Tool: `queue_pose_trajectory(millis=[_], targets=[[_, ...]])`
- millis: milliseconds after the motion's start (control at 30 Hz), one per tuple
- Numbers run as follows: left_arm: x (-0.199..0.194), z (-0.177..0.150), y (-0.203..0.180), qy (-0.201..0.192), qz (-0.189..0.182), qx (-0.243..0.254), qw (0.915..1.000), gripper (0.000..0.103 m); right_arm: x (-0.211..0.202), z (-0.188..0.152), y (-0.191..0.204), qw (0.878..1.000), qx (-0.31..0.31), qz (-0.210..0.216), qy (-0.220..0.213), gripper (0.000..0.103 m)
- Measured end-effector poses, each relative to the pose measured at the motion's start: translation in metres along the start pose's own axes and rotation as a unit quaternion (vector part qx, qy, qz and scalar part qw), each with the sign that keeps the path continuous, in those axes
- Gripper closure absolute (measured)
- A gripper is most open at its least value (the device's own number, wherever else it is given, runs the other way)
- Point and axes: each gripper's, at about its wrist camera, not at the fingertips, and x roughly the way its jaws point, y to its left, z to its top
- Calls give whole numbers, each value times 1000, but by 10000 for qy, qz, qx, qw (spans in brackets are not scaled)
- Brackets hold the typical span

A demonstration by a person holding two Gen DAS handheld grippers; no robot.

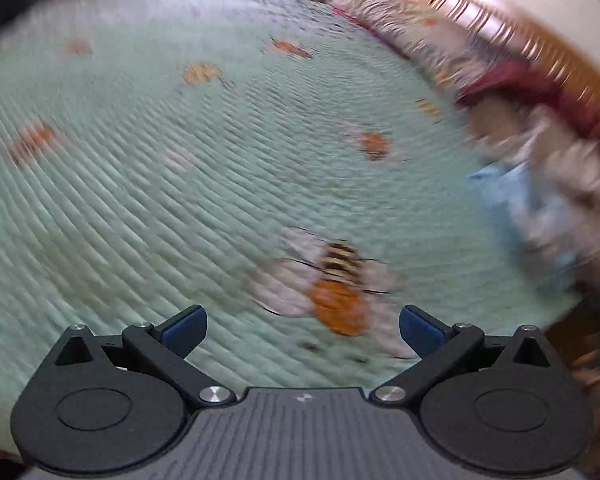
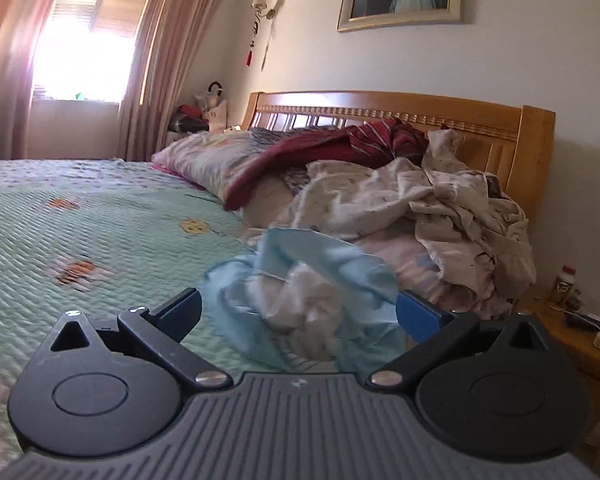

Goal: Fold clothes
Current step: 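Reach the right tool toward the light-blue garment on the clothes pile, then grasp the light-blue garment with the right tool and pull it onto the quilt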

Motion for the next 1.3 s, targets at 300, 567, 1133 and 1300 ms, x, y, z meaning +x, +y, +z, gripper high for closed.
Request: queue_pose_trajectory(millis=[300,567,1133,1300], targets=[[14,17,-31,199,1026,823,9911,3,66,-1,-10,9983,-180,556,1,1],[19,23,-13,110,783,320,9964,3,165,-11,-16,9941,-234,215,1040,47],[22,-1,-25,-151,1214,1177,9855,4,75,-3,-83,8994,3297,2748,826,99],[16,-2,-45,-384,1169,1592,9796,3,15,11,-94,8432,3697,3894,262,99]])
